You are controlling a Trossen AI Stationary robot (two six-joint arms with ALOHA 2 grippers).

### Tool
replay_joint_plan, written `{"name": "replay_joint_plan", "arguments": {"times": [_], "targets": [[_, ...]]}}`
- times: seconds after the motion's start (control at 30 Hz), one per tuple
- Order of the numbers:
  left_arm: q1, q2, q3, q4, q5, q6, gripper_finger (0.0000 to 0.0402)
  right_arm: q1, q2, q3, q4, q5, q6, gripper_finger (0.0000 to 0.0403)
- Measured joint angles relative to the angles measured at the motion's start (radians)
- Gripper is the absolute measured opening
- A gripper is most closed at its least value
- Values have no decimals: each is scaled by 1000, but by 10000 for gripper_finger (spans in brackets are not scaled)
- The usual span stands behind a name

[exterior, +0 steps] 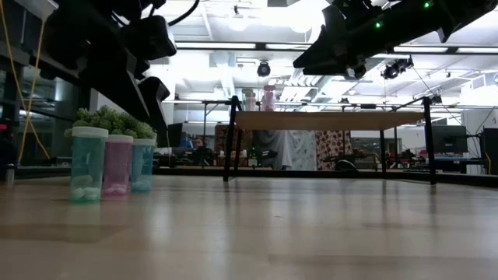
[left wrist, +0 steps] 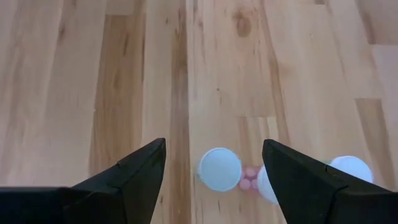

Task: Pick and place medicine bottles onto shelf by color
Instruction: Put the transparent blue medicine bottle on the shelf

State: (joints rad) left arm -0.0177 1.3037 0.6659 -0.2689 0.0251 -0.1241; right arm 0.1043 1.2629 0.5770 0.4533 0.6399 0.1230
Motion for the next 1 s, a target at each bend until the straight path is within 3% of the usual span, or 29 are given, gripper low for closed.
{"name": "replay_joint_plan", "arguments": {"times": [0.67,1.0], "targets": [[0,80,0,-2,-40,23,258,0,0,0,0,0,0,200],[-23,80,0,-11,-37,54,212,0,0,0,0,0,0,200]]}}
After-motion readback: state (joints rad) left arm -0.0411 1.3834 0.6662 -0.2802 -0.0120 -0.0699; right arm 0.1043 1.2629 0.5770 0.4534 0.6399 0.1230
